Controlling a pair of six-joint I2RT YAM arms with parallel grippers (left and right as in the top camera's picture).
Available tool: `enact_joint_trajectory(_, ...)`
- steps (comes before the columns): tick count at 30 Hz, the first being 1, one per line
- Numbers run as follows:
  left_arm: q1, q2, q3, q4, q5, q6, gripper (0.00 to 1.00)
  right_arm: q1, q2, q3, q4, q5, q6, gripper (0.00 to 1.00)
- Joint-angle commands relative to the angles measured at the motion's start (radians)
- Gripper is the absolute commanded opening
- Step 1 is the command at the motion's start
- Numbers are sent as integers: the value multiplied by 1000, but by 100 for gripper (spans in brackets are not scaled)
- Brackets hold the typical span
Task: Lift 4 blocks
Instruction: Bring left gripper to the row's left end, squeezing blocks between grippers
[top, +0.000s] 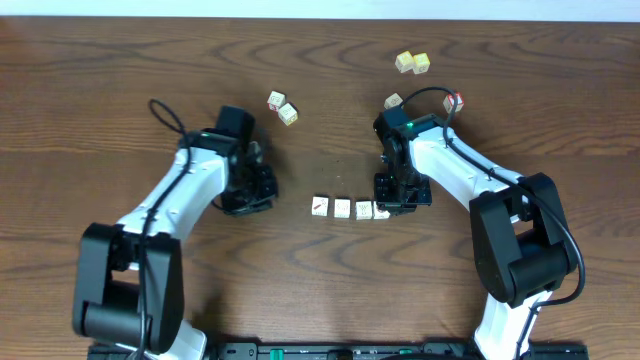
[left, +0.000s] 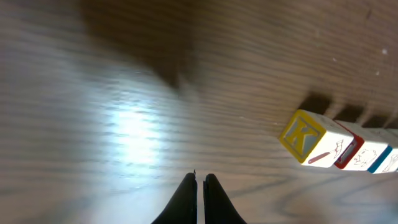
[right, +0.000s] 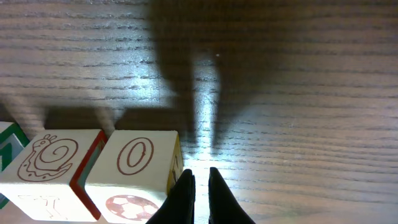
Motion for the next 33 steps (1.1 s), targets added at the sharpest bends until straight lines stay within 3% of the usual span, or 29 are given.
enact_joint_trajectory(1, -41, 53, -6, 40, 15, 19, 7, -2, -2, -7, 5, -19, -5, 7)
enact_joint_trajectory(8, -74, 131, -6, 106, 48, 16, 7, 2, -2, -7, 33, -32, 10, 8)
enact_joint_trajectory(33, -164, 134, -6, 230, 68, 8, 7, 24, -2, -7, 45, -51, 14, 2)
